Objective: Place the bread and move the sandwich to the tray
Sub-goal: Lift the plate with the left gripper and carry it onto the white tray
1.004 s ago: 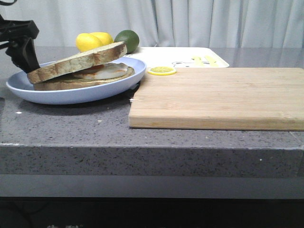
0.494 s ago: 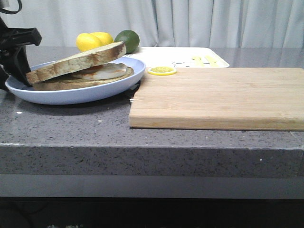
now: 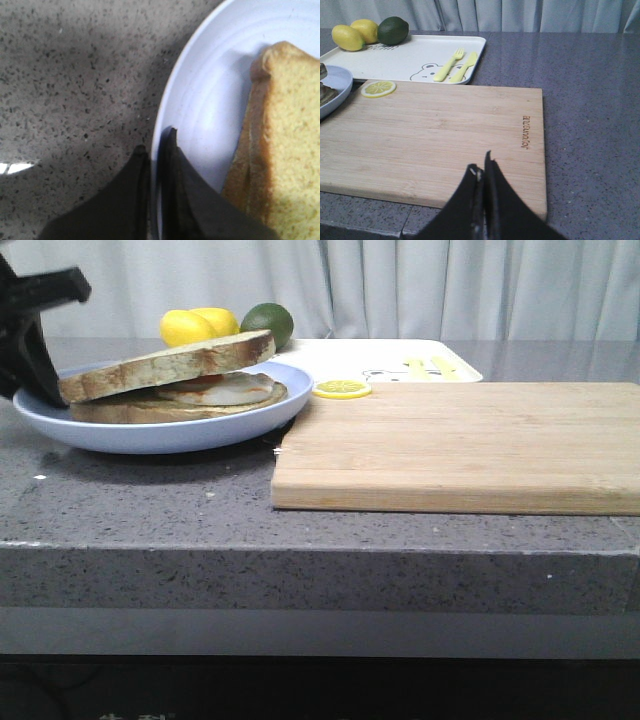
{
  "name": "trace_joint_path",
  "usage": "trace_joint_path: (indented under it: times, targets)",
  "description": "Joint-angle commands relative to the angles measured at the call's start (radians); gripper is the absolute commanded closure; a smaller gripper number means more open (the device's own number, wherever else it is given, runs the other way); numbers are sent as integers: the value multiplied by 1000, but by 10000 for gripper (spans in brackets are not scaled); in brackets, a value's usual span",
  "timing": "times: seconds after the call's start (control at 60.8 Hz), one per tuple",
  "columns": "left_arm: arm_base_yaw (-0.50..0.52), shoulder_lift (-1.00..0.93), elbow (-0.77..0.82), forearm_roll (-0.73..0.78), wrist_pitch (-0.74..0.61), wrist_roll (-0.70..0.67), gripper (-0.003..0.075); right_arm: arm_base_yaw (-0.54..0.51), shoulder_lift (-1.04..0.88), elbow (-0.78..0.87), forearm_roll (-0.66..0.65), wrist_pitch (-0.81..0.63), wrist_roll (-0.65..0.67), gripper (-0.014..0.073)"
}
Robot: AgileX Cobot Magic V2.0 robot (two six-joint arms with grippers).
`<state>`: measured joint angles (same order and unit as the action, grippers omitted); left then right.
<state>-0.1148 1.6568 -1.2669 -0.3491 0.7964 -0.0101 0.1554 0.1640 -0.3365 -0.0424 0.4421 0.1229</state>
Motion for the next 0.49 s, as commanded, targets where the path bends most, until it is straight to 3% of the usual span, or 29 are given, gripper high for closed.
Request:
trace_joint_path:
  times: [0.0,0.477]
  targets:
    - [16,-57,-80,-44,16,19,740,-4,7,-27,-7,-82,0,652]
    - [18,-7,-387,-136,76,26,741,-4,7,-27,-7,-78,0,652]
